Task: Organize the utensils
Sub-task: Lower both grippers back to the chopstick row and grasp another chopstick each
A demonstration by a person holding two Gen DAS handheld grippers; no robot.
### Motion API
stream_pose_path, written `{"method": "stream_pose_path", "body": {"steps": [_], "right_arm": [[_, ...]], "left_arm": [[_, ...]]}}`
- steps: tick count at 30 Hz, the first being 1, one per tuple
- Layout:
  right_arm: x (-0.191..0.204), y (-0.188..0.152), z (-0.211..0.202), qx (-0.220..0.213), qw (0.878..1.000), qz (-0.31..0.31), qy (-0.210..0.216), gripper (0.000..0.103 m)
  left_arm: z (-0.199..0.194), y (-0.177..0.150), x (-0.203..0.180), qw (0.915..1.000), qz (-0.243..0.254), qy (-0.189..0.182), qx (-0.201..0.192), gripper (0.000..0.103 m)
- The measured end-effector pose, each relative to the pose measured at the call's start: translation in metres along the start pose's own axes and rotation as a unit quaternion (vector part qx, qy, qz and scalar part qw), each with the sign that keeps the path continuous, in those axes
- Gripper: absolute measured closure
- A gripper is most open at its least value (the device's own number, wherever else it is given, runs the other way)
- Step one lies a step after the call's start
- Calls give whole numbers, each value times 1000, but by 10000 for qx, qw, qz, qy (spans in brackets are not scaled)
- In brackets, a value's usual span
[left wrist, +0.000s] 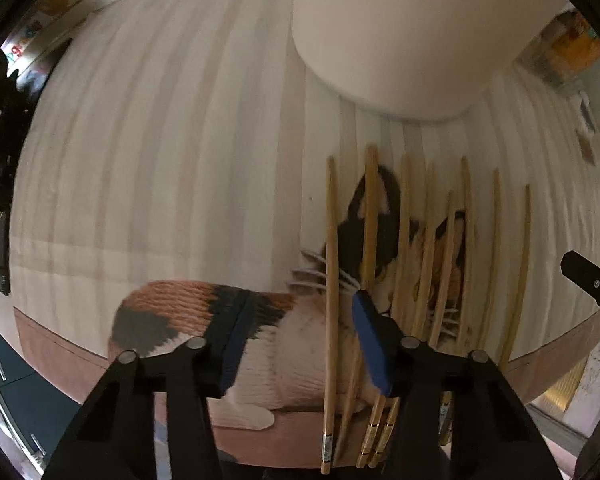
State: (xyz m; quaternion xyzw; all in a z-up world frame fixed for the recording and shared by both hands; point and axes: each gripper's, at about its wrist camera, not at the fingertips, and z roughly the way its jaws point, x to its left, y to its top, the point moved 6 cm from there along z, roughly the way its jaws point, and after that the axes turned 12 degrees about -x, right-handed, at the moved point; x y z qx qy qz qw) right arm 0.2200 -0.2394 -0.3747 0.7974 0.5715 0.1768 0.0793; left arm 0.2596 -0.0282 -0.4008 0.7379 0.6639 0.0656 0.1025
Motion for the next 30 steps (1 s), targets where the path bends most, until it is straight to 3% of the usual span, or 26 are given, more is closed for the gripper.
{"method": "stream_pose_path", "body": {"steps": [6,7,13,15,22,28,30], "right_arm": [[7,-12,17,351,9993,-117,-26,74],[8,-10,21,388,9991,-138,-28,74],[20,-16,40,558,9968,-512,-267,74],[21,-17,41,560,9951,-676,-464,96],[16,-29,36,693,9933,-783,-496,96],[21,-29,39,778,9907,-892,-667,95],[26,-30,43,772,9902,-918,-708,95]], "left_arm": [[8,-1,0,10000,55,68,-29,98],[9,1,4,10000,-26,29,-17,98],[11,5,38,9990,-444,-7,47,98],[12,5,41,9987,-500,-68,72,98],[16,9,48,9994,-319,-87,130,94],[17,8,37,9995,-152,-234,174,76],[18,8,33,9998,-32,-149,157,76]]}}
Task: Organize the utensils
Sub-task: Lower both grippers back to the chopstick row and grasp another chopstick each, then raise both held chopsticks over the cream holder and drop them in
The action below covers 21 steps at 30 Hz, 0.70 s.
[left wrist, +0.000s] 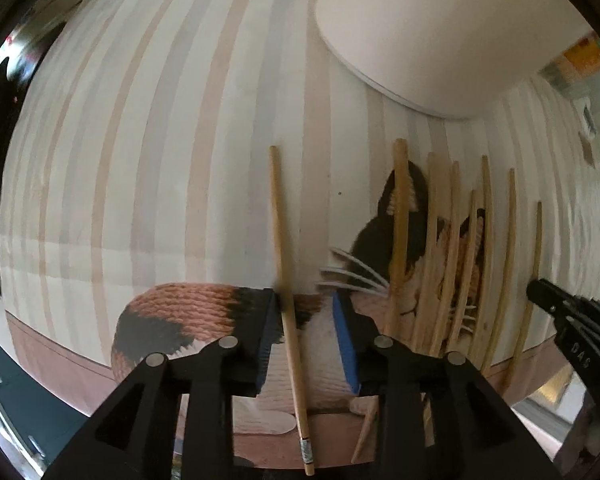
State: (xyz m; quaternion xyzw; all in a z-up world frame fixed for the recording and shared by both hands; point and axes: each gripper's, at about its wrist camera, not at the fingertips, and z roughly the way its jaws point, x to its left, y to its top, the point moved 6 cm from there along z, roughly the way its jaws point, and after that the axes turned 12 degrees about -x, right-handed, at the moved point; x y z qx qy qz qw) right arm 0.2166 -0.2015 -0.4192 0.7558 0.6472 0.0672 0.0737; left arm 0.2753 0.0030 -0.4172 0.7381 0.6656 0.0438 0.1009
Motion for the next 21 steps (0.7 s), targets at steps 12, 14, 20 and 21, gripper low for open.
{"method": "stream_pose_path", "body": {"steps": [12,14,20,21], "right_arm": [[20,4,-5,-124,9998,26,-128,96],[16,2,-5,-186,9996,225,-19,96],[7,1,-19,-494,9950,834,242,96],[6,2,-24,-577,9943,867,229,96]], "left_arm": [[-19,-9,15,9978,-109,390,-519,99],[-32,-8,19,9962,-97,469,-722,99],[-68,-1,31,9922,-230,468,-1134,99],[-73,0,33,9915,-247,460,-1192,99]]}}
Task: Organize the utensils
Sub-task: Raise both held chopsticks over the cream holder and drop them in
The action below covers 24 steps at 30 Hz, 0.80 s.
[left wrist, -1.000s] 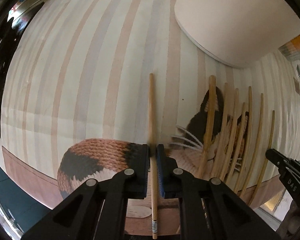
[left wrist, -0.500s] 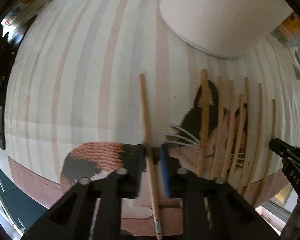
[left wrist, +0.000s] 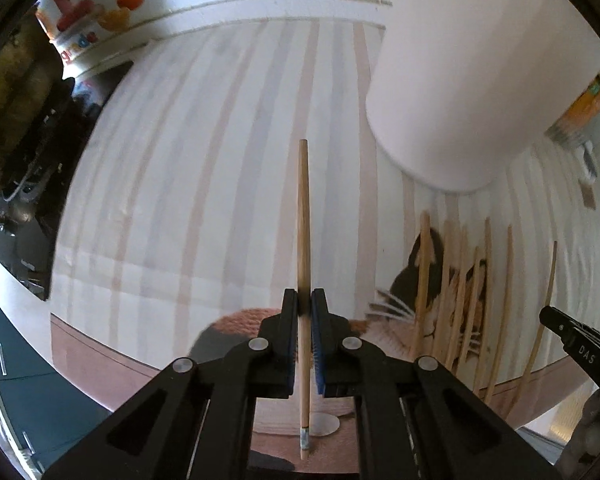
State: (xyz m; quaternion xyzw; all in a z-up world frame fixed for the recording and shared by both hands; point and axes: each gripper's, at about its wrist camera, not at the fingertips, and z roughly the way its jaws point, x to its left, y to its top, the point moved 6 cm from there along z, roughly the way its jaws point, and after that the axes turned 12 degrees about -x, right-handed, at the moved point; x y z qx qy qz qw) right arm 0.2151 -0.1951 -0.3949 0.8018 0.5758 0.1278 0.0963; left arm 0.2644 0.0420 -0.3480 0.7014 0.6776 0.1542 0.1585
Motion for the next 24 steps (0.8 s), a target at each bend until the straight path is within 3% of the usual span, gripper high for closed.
{"method": "stream_pose_path", "body": {"steps": [12,24], "right_arm": [[0,40,-56,-914,9957,130,65,96],[1,90,-120,-1894,9816,91,211,97]], "left_arm": [[-41,47,-8,9974,-135,21,-714,99],[-98,92,-13,9875,-102,-139,-1564,99]]}}
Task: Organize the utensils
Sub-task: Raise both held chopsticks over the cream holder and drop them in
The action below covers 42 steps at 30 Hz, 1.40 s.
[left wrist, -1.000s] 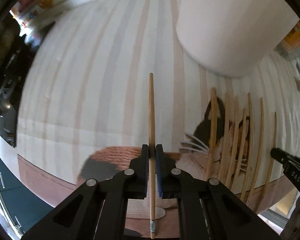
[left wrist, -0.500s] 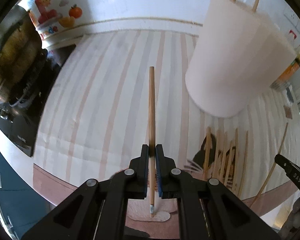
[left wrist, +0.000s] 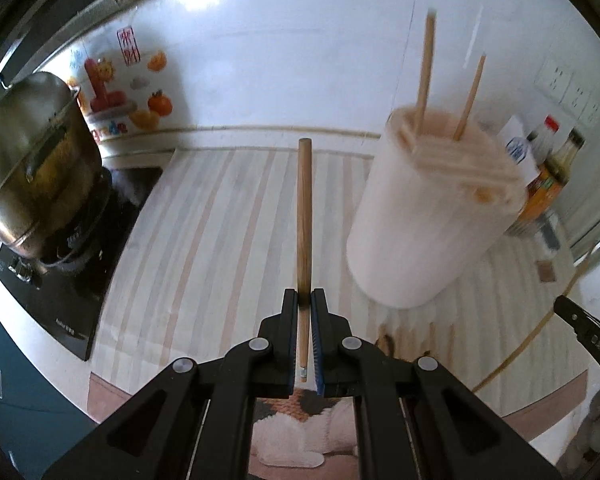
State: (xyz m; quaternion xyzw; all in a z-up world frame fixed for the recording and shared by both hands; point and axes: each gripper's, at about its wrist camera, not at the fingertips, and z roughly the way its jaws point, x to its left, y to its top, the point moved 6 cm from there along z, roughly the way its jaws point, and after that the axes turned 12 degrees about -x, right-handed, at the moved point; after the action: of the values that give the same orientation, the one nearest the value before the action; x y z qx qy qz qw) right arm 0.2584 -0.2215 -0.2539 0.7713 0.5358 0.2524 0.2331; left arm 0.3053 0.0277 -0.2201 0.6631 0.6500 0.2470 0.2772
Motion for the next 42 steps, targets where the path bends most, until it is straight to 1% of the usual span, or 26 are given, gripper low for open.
{"method": "stream_pose_path", "body": {"steps": [5,6,7,11,14,15,17,18,20,23,25,29,30,35,39,40,42], "right_arm": [[2,34,-17,-277,9993,131,195,97],[3,40,-21,-313,9991,168,245,97],[4,47,-25,-352,9987,204,299,97],[12,87,-45,-502,9957,397,673,97],[24,125,-67,-718,9918,439,963,97],[26,132,-70,-768,9908,445,1020,97],[36,159,-82,-944,9876,419,1179,97],[39,167,-85,-1001,9868,400,1209,97],[48,191,-91,-1160,9842,355,1292,97],[59,217,-88,-1279,9818,343,1362,97],[65,228,-83,-1336,9814,300,1343,97],[81,244,-56,-1309,9815,238,1374,97],[84,245,-50,-1280,9821,221,1366,97],[102,238,-9,-1013,9861,72,1318,97],[110,226,15,-728,9882,-100,1343,96],[112,222,21,-596,9885,-133,1385,96],[115,215,31,-368,9886,-124,1452,96]], "left_arm": [[-33,31,-11,9987,-94,-359,-340,99],[-41,38,-14,9981,-125,-457,-397,99],[-50,46,-19,9968,-213,-646,-424,99],[-85,78,-41,9900,-361,-1201,-648,99],[-106,107,-59,9825,-448,-1603,-835,99],[-113,121,-66,9796,-458,-1720,-935,99],[-119,139,-75,9768,-425,-1801,-1078,99],[-121,152,-79,9755,-390,-1812,-1184,99],[-117,168,-84,9757,-321,-1733,-1304,99],[-97,191,-86,9790,-219,-1538,-1317,99],[-76,201,-86,9828,-151,-1365,-1238,99],[-36,210,-82,9889,-117,-1109,-978,99],[-23,211,-80,9906,-122,-1033,-885,99],[14,201,-80,9944,-142,-927,-487,99],[29,188,-86,9954,-34,-948,-151,98],[30,185,-85,9955,-49,-946,-73,96],[29,181,-82,9952,-146,-965,40,94]]}}
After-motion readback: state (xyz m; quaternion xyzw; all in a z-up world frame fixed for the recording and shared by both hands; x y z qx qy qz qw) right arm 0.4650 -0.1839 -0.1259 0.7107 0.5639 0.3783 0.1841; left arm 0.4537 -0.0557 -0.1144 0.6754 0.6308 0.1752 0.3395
